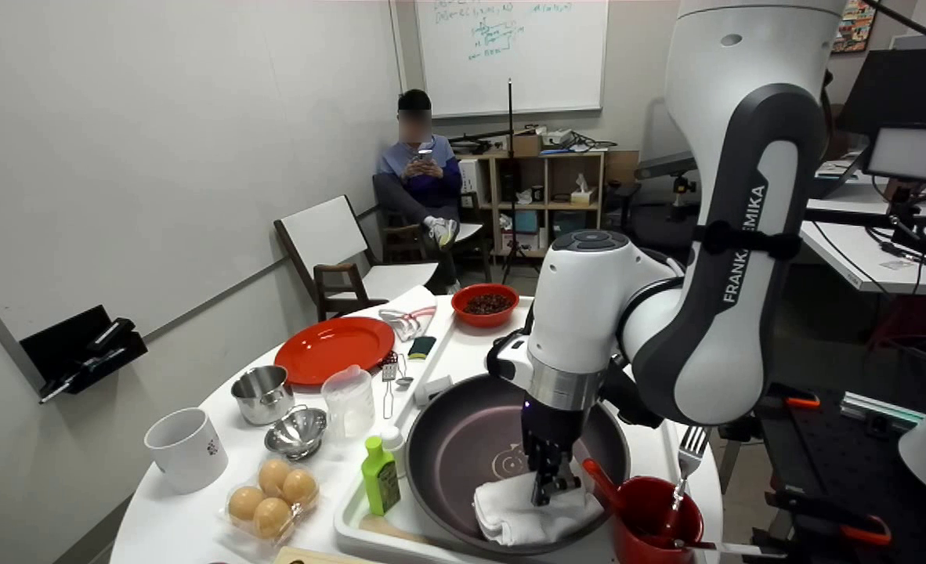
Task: Wipe the pan with the white towel
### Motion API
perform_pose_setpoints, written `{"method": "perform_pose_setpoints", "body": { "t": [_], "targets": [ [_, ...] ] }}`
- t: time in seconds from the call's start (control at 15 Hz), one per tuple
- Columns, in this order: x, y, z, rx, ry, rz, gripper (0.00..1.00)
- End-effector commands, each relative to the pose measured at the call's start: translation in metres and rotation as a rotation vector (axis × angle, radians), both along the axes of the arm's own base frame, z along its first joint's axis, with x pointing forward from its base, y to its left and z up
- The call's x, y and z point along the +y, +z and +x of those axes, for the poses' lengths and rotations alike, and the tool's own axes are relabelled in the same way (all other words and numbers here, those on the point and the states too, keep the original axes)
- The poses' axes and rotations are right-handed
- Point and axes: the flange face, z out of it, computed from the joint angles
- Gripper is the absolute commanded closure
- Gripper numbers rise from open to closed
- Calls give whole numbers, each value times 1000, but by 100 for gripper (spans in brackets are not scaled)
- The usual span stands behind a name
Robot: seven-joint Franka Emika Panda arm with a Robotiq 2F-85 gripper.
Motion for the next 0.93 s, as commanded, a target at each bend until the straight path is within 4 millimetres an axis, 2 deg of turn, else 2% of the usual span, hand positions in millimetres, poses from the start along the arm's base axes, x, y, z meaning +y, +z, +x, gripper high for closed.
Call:
{"method": "perform_pose_setpoints", "body": {
  "t": [0.0, 0.27, 0.47, 0.87],
  "targets": [
    [-9, 4, 22, -48, -27, -15, 91],
    [-14, 9, 45, -74, -51, -23, 92],
    [-17, 5, 54, -81, -65, -29, 92],
    [-40, -6, 72, -85, -134, -48, 92]
  ]
}}
